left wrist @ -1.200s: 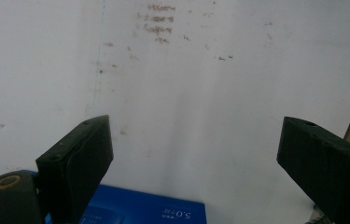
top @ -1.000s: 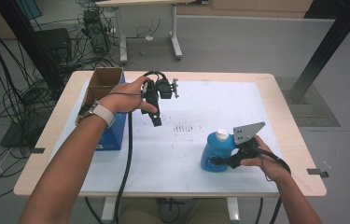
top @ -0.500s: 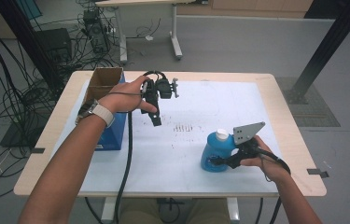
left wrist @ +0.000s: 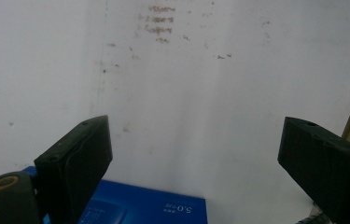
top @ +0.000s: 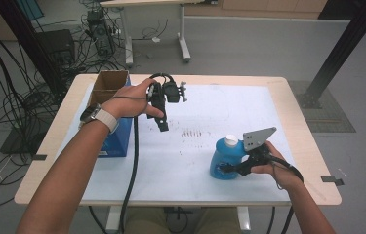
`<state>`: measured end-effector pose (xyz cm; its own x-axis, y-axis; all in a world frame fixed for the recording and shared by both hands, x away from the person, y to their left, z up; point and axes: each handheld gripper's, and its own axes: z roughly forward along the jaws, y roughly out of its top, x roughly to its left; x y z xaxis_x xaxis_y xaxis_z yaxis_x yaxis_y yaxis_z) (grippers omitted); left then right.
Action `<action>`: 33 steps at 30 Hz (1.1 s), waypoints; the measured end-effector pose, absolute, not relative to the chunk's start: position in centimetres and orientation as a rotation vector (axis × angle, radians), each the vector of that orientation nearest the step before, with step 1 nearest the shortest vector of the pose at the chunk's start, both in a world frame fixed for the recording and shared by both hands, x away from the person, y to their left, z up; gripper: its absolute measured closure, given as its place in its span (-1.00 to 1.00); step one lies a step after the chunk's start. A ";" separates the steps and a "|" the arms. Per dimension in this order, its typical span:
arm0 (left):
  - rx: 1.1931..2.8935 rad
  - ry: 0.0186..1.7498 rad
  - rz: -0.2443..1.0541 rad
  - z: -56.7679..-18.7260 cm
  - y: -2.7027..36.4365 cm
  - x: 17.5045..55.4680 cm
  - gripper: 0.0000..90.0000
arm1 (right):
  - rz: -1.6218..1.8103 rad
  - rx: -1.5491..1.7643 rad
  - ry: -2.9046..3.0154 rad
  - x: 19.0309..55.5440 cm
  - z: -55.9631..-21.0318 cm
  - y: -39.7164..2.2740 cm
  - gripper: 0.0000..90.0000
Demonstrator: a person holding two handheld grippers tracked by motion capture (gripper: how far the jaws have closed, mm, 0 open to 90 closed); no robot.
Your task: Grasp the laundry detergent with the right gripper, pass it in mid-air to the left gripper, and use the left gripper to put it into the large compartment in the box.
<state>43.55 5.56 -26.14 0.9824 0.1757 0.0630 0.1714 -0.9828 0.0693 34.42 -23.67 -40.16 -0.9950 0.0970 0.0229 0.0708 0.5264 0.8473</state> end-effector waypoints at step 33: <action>3.114 0.172 0.123 -21.0 3.8 40.0 -0.81 | 1.508 0.174 2.757 35.0 -34.1 -20.5 -0.03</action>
